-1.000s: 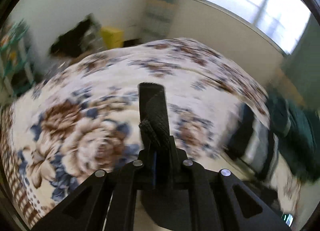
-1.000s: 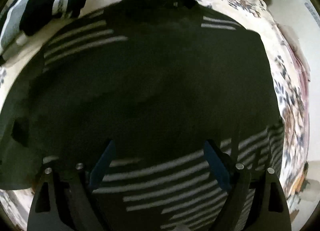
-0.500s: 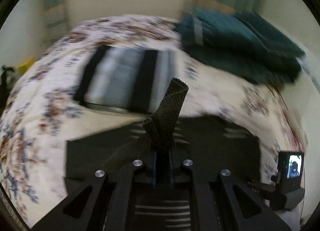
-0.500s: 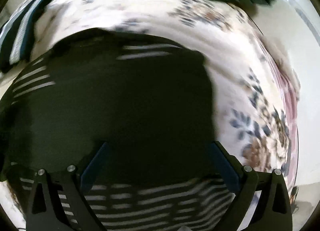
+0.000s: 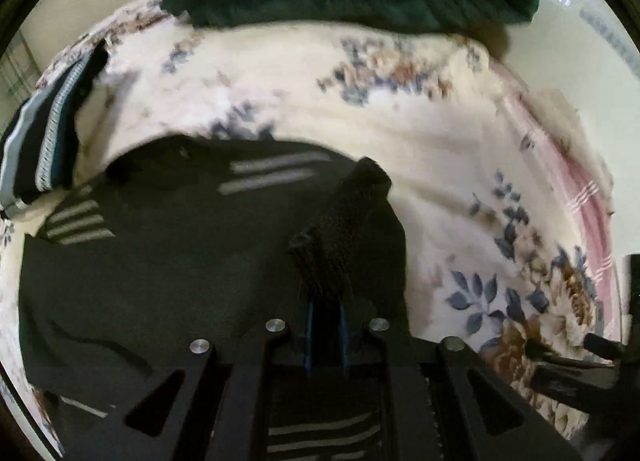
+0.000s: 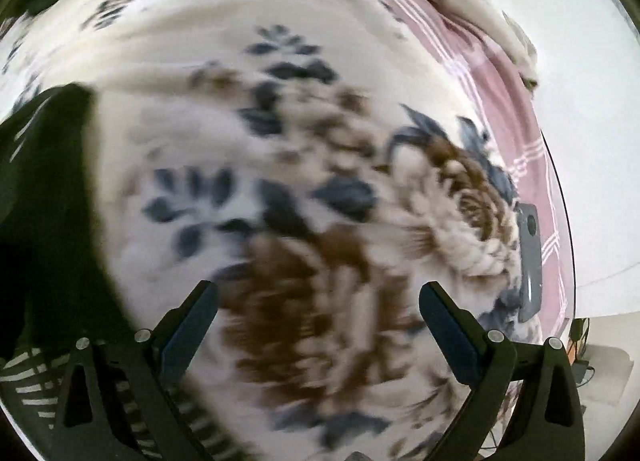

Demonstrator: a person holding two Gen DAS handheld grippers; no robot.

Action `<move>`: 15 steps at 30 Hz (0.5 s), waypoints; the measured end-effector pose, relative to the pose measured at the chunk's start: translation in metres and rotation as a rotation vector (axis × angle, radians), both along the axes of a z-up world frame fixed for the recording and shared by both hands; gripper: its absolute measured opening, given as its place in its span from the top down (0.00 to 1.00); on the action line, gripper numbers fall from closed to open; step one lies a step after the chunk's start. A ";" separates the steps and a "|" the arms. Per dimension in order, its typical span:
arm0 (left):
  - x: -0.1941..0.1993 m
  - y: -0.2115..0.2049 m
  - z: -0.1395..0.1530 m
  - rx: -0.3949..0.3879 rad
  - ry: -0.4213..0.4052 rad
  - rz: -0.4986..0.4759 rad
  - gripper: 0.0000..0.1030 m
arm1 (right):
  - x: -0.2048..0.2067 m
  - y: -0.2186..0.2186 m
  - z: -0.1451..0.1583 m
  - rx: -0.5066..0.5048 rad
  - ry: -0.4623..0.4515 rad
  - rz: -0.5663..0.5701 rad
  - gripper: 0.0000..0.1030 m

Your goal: Fold small clothes

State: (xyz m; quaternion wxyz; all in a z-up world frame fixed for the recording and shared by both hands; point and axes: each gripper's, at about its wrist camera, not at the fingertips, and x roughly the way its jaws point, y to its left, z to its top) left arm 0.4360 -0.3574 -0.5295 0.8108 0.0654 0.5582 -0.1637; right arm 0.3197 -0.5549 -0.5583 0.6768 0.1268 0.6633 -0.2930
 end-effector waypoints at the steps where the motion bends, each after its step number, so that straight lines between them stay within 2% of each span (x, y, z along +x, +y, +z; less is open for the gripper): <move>1: 0.002 -0.003 -0.006 0.023 0.012 0.012 0.89 | -0.003 -0.009 0.001 0.025 -0.008 -0.010 0.01; 3: 0.001 0.001 -0.009 0.028 0.008 0.042 0.88 | -0.007 -0.026 0.007 0.120 -0.049 -0.028 0.01; 5: -0.003 0.013 -0.004 0.016 -0.022 0.074 0.73 | -0.009 -0.036 0.019 0.225 -0.116 -0.033 0.02; 6: -0.005 0.023 0.000 0.016 -0.036 0.092 0.42 | -0.008 -0.040 0.024 0.283 -0.158 -0.031 0.09; 7: -0.007 0.042 0.007 0.016 -0.047 0.127 0.13 | -0.006 -0.043 0.029 0.345 -0.199 -0.027 0.25; 8: -0.010 0.053 0.010 0.020 -0.059 0.154 0.09 | -0.003 -0.046 0.032 0.396 -0.223 -0.027 0.35; 9: -0.015 0.079 0.017 0.036 -0.080 0.205 0.09 | 0.003 -0.046 0.034 0.459 -0.241 -0.025 0.49; 10: -0.019 0.096 0.020 0.056 -0.085 0.236 0.09 | 0.010 -0.044 0.036 0.525 -0.259 -0.022 0.52; 13: -0.038 0.172 0.024 0.157 -0.103 0.379 0.09 | 0.041 -0.030 0.036 0.678 -0.314 0.017 0.52; 15: -0.049 0.217 0.020 0.213 -0.088 0.462 0.09 | 0.068 -0.007 0.032 0.737 -0.315 0.057 0.52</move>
